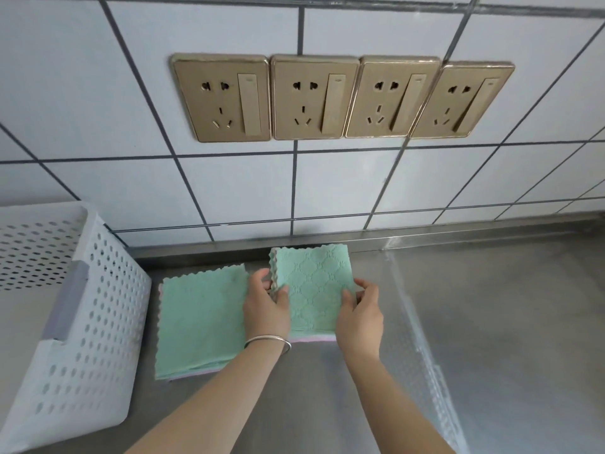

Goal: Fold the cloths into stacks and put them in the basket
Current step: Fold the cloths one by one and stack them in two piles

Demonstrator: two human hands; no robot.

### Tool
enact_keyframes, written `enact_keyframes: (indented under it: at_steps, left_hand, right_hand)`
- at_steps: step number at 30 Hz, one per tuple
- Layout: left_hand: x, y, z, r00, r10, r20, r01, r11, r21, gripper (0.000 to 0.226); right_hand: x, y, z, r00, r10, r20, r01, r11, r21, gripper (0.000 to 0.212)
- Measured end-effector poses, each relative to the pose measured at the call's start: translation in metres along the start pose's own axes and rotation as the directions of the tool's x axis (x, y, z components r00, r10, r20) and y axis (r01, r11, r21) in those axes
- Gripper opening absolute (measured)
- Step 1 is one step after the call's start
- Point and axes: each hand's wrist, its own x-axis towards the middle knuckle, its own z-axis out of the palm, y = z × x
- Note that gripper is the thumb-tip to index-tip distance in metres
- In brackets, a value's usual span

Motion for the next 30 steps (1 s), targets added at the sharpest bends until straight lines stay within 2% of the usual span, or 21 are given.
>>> enact_keyframes:
  at_steps: [3,7,10,12,16,19,21,25,27,30]
  left_hand:
    - [0.002,-0.001,0.002,0.997,-0.062,0.041,0.06,0.996,0.067,0.037]
    - [0.004,-0.003,0.005,0.993,-0.068,0.095,0.053,0.988,0.148,0.035]
    - [0.006,-0.005,0.007,0.989,-0.092,0.112,0.068,0.977,0.204,0.04]
    - [0.01,-0.004,0.009,0.975,-0.167,0.143,0.138,0.972,0.191,0.044]
    - [0.015,0.001,0.013,0.938,-0.276,0.209,0.244,0.955,0.166,0.049]
    - [0.017,0.003,0.015,0.922,-0.32,0.217,0.266,0.932,0.247,0.058]
    - [0.021,0.006,0.015,0.897,-0.378,0.231,0.315,0.911,0.268,0.063]
    - [0.02,0.015,0.006,0.826,-0.462,0.324,0.367,0.876,0.312,0.068]
    - [0.015,0.019,0.001,0.805,-0.478,0.351,0.38,0.87,0.313,0.069]
    - [-0.003,0.031,-0.014,0.809,-0.444,0.385,0.369,0.894,0.255,0.072]
  right_hand:
    - [0.0,0.005,0.003,1.0,0.03,0.005,-0.03,0.997,-0.078,0.027]
    - [0.003,0.011,0.007,0.997,0.074,0.019,-0.07,0.982,-0.175,0.03]
    - [0.006,0.011,0.007,0.999,0.028,0.036,-0.017,0.962,-0.271,0.04]
    - [0.014,0.009,0.007,0.994,0.059,0.087,-0.027,0.945,-0.326,0.048]
    - [0.032,-0.002,0.013,0.942,0.255,0.218,-0.19,0.941,-0.281,0.044]
    - [0.038,-0.007,0.017,0.905,0.341,0.255,-0.255,0.913,-0.317,0.073]
    - [0.041,-0.007,0.015,0.891,0.371,0.263,-0.286,0.907,-0.309,0.08]
    - [0.041,-0.007,0.005,0.84,0.428,0.333,-0.359,0.899,-0.25,0.078]
    - [0.034,-0.006,0.0,0.828,0.434,0.355,-0.394,0.901,-0.182,0.078]
    - [0.015,-0.013,-0.016,0.828,0.415,0.376,-0.422,0.904,-0.069,0.081]
